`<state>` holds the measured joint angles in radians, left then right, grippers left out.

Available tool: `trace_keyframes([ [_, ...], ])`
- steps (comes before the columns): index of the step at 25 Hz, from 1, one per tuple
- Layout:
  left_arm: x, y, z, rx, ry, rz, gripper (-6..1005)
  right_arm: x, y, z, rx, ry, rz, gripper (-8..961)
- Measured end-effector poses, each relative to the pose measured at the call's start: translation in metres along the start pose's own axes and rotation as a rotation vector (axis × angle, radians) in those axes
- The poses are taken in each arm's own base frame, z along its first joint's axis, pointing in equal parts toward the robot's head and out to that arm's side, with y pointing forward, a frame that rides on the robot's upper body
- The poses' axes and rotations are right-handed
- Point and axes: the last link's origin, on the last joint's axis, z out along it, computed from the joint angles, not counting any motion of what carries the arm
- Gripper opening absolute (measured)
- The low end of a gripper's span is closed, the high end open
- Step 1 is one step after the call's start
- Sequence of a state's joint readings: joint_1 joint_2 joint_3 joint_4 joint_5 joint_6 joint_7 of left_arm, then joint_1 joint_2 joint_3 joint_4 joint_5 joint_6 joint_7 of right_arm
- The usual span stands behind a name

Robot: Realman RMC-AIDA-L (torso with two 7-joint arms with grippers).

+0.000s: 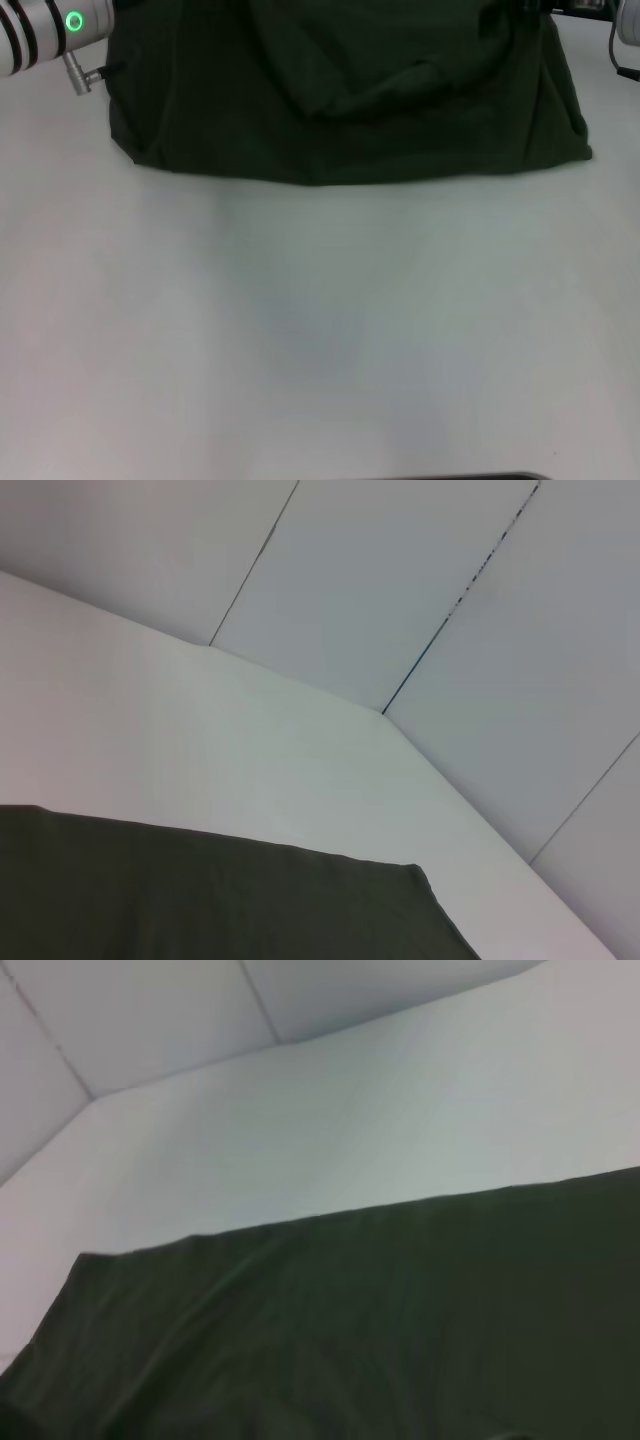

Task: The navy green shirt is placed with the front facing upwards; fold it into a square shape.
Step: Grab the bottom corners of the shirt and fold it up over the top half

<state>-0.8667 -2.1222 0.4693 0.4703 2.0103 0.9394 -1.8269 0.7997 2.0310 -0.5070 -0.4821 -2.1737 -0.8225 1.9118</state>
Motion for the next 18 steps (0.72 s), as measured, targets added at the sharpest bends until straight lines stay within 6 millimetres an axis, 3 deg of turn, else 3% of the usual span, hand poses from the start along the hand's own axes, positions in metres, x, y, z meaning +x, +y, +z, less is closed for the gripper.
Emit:
trace_keyframes([
  [5, 0.001, -0.002, -0.002, 0.005, 0.01, -0.007, 344, -0.001, 0.002, 0.0, -0.007, 0.005, -0.006, 184],
  [11, 0.0, -0.002, -0.001, 0.012, 0.014, -0.003, 556, -0.004, 0.004, -0.003, -0.035, 0.014, 0.026, 432],
  [13, 0.0, -0.001, -0.002, 0.009, 0.014, -0.001, 638, -0.005, 0.006, -0.004, -0.049, 0.015, 0.024, 648],
  [18, 0.0, -0.001, -0.005, 0.001, 0.018, -0.002, 864, -0.004, 0.004, -0.014, -0.069, -0.011, 0.046, 764],
])
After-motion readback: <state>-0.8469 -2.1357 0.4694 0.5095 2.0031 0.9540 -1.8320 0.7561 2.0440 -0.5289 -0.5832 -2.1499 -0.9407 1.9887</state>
